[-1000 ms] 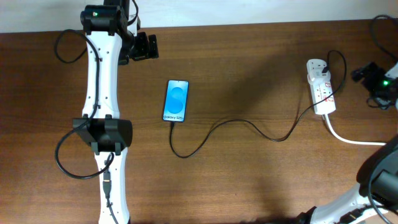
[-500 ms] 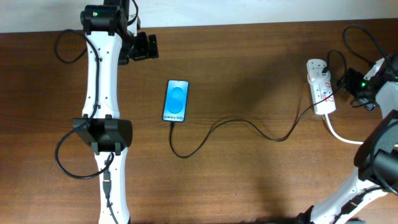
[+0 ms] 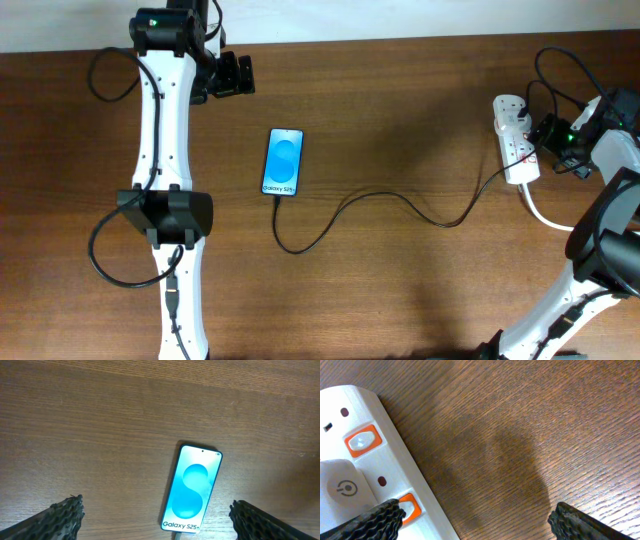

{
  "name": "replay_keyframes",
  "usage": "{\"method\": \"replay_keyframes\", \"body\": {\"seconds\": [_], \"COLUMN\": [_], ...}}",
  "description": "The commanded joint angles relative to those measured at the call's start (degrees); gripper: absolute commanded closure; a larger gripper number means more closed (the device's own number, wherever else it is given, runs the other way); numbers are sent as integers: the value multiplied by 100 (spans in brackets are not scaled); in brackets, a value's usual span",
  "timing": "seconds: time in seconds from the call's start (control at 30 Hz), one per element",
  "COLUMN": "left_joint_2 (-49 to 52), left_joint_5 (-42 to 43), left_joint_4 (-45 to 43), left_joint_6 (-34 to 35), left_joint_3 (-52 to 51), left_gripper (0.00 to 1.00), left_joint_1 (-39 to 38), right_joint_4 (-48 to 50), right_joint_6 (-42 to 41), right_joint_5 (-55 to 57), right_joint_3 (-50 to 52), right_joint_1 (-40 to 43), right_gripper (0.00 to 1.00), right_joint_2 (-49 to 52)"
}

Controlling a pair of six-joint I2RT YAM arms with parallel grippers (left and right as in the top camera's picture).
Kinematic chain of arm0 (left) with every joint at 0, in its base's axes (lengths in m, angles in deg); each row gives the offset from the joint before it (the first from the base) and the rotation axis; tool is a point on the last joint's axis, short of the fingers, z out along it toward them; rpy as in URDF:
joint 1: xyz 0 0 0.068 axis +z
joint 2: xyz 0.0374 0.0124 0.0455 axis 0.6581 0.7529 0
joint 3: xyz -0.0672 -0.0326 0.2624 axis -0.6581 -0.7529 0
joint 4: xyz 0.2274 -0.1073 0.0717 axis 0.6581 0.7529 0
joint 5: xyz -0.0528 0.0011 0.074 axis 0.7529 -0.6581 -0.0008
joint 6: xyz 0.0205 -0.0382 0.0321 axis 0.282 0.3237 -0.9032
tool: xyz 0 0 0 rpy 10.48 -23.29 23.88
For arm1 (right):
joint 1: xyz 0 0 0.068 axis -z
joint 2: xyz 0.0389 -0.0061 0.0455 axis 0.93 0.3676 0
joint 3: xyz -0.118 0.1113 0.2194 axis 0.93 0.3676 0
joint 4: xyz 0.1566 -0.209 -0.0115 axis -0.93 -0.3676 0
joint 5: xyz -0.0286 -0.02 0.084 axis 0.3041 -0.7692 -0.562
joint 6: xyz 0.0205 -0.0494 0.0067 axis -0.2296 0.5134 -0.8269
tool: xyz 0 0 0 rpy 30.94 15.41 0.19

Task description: Plug charger to phone and switch on socket

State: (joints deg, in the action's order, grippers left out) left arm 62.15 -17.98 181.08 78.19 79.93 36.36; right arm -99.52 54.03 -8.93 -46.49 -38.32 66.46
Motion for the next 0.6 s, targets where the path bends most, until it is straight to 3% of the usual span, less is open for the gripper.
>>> {"method": "replay_keyframes", "body": {"seconds": [0.0, 0.57], "left_joint_2": [-105, -105], "left_joint_5": [-42, -42], "left_joint_4": [9, 7], "left_joint_6": [31, 31], "left_joint_3": [59, 59], "left_gripper": [1, 1], "left_joint_1": [9, -2], "right_joint_4": [15, -2], "right_joint_6": [61, 61], "right_joint_5": [46, 11], "right_joint_3": [-50, 155], "right_joint_1": [-48, -166], "right_gripper": [2, 2], "right_joint_2": [63, 63]}}
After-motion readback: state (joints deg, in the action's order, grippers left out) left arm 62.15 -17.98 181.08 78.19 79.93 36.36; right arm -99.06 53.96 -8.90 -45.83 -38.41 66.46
